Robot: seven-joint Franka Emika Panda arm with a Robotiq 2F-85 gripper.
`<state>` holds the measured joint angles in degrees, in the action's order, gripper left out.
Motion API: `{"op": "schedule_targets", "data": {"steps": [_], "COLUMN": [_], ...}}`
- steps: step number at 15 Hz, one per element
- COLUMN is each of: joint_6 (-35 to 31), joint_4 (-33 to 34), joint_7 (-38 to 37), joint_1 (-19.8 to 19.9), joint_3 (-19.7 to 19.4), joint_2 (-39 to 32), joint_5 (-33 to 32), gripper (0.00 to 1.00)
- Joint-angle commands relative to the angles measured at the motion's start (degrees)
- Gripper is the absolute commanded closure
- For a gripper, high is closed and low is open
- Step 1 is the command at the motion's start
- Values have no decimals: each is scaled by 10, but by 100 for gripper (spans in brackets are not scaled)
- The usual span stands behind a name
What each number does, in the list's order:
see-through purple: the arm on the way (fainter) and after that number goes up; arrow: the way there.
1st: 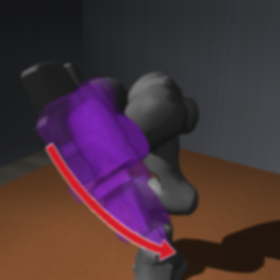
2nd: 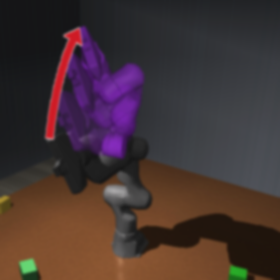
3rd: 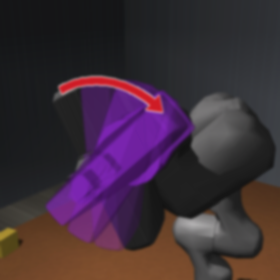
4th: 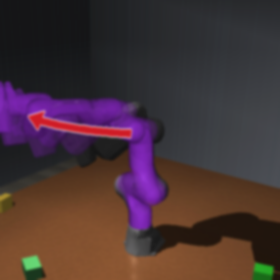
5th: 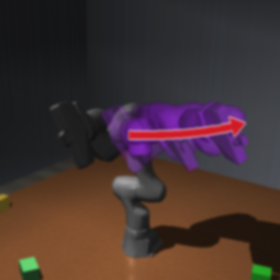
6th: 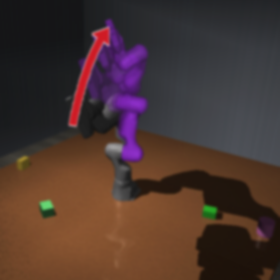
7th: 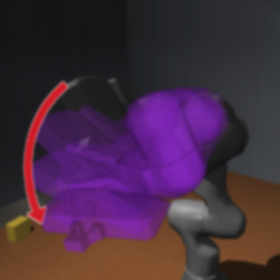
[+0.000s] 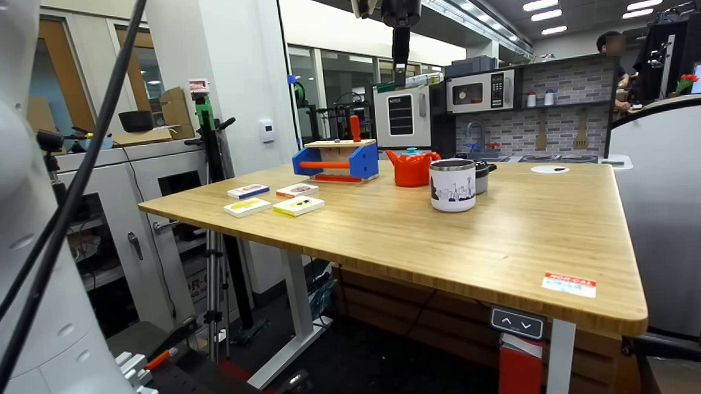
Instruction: Put the green marker inside the white thermos
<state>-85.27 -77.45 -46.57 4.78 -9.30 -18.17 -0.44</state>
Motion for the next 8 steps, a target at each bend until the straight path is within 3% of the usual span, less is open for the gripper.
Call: {"op": "schedule_targets", "data": {"steps": [1, 8], "joint_6": [-33, -94], "joint_4": [-38, -101], "joint_7": [-51, -175], "joint_1": [-10, -22], "joint_3": [-7, -5], "joint_2": [25, 56], "joint_5": [-42, -143], "gripper": [94, 94]}}
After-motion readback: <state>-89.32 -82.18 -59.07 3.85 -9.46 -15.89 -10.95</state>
